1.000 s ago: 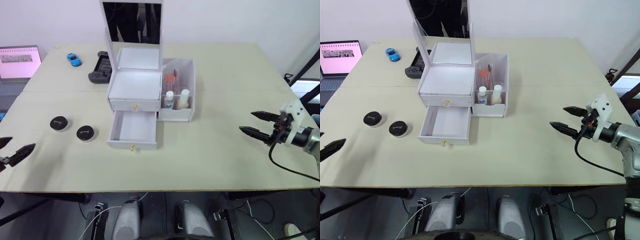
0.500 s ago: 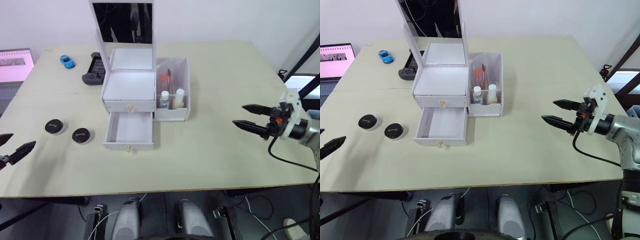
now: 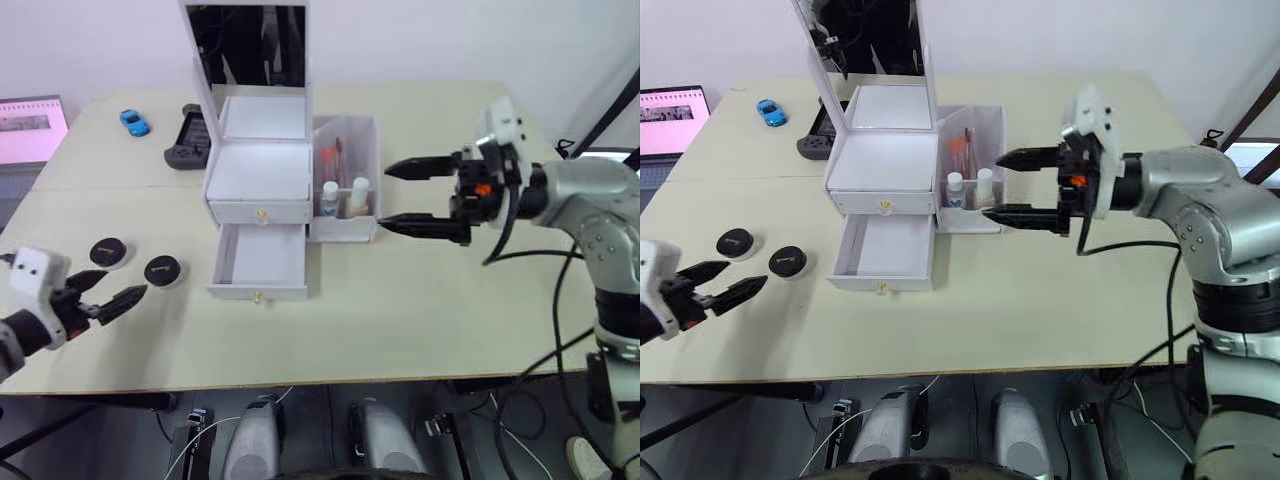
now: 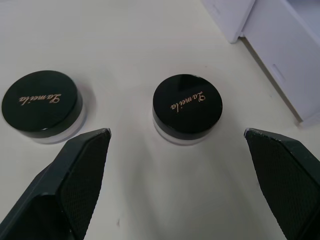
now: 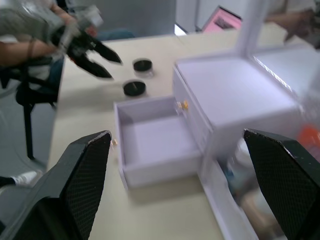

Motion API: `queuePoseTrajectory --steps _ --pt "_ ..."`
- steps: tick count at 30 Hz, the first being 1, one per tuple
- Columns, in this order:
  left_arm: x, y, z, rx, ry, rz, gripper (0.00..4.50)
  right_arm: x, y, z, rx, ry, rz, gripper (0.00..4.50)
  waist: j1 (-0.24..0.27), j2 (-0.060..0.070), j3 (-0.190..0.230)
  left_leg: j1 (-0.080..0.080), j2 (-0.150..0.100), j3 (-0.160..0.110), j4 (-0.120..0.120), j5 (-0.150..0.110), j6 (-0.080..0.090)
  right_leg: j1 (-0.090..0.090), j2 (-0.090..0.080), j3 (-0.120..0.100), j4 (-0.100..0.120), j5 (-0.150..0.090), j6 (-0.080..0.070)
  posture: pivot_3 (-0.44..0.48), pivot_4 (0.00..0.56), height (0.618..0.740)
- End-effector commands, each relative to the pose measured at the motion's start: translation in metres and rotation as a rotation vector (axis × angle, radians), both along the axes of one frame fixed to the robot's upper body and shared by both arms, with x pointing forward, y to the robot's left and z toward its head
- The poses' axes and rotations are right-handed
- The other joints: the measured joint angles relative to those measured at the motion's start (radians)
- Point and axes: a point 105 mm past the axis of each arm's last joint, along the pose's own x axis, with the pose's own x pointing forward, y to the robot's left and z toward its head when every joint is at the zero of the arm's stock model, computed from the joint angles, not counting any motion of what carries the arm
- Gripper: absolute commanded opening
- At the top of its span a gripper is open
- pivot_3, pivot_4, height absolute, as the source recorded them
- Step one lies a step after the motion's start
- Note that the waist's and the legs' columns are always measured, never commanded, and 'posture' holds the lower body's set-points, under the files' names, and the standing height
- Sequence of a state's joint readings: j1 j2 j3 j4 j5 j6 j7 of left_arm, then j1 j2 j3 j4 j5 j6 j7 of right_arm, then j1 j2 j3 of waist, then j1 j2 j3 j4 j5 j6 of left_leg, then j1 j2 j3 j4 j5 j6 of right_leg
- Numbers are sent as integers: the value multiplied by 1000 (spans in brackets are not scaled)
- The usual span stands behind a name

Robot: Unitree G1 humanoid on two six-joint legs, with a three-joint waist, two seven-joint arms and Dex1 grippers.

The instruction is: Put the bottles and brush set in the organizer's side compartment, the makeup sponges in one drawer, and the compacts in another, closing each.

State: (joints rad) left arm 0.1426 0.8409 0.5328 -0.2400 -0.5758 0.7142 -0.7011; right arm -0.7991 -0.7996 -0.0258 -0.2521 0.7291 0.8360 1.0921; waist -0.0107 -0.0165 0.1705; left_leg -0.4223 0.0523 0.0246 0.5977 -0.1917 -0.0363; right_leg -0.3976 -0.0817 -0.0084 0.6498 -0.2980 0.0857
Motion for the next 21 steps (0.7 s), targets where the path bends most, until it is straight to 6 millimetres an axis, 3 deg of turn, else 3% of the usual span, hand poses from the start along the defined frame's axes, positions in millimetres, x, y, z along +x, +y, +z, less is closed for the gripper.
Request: queuePoseTrajectory --steps 1,6,18,21 --pt "12 -11 3 18 -8 39 4479 -16 11 15 -20 -20 76 4500 1 -1 -1 0 0 0 0 0 0 0 0 0 0 0 1 0 150 740" --pt "20 -14 -13 17 44 89 4479 -17 9 7 -81 29 50 4500 -3 -3 -1 0 0 1 0 0 0 0 0 1 0 2 3 0 150 740" --pt "41 -25 -27 24 63 114 4479 -22 5 9 -81 86 52 4500 0 -4 -1 0 0 0 0 0 0 0 1 1 0 2 3 0 150 740" --pt "46 -24 -28 25 59 130 3625 -22 4 8 -79 82 47 4500 0 -4 -2 0 -1 0 0 0 0 0 1 1 1 2 3 0 150 740"
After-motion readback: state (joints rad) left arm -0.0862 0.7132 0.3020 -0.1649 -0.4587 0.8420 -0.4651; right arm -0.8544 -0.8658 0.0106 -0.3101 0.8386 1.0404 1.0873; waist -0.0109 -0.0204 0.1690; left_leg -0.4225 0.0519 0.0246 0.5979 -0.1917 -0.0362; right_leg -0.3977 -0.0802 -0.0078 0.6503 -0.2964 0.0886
